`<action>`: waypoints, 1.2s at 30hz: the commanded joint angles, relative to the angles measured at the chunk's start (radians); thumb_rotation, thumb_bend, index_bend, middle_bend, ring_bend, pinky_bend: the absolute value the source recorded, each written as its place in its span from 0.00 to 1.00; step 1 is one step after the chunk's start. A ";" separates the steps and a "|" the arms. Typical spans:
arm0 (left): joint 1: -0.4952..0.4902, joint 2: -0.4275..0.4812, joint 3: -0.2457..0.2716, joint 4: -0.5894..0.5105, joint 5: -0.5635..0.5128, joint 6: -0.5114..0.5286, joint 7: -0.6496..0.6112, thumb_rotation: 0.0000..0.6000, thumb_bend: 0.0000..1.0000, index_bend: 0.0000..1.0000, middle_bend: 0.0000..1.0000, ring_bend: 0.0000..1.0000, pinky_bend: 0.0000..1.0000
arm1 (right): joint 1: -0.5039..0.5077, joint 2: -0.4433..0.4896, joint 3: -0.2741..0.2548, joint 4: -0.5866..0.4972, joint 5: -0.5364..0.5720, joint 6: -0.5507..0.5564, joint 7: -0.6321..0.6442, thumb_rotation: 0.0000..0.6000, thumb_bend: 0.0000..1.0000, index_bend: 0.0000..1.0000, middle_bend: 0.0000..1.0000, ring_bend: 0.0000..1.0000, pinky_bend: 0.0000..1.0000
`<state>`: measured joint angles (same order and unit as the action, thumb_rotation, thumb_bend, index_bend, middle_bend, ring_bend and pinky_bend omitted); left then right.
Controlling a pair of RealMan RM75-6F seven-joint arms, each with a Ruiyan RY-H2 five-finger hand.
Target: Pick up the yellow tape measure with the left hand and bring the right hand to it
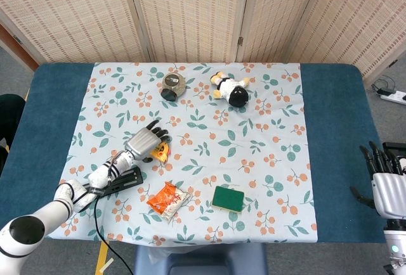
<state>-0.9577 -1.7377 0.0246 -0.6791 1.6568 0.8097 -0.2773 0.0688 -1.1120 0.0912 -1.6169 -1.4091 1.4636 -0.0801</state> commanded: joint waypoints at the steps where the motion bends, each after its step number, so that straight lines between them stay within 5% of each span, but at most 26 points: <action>1: -0.002 -0.008 0.005 0.012 -0.001 0.002 -0.004 1.00 0.23 0.32 0.24 0.24 0.00 | 0.000 0.000 0.000 0.000 0.001 -0.001 -0.001 1.00 0.27 0.01 0.03 0.10 0.00; 13: 0.002 -0.029 0.006 0.043 -0.028 0.012 -0.046 1.00 0.23 0.42 0.35 0.30 0.01 | -0.001 0.000 0.001 -0.005 0.003 -0.002 -0.007 1.00 0.27 0.01 0.04 0.10 0.00; 21: 0.023 -0.001 -0.021 -0.032 -0.081 0.015 -0.110 1.00 0.28 0.60 0.54 0.48 0.05 | 0.009 0.003 -0.001 -0.013 -0.018 -0.007 -0.011 1.00 0.27 0.02 0.05 0.11 0.00; 36: 0.119 0.270 -0.214 -0.646 -0.451 0.029 0.250 1.00 0.32 0.62 0.58 0.54 0.08 | 0.207 -0.028 0.039 -0.119 -0.181 -0.156 0.113 1.00 0.27 0.08 0.07 0.10 0.00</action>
<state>-0.8662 -1.5399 -0.1394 -1.1985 1.3017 0.8263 -0.1300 0.2477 -1.1249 0.1189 -1.7178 -1.5754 1.3330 0.0227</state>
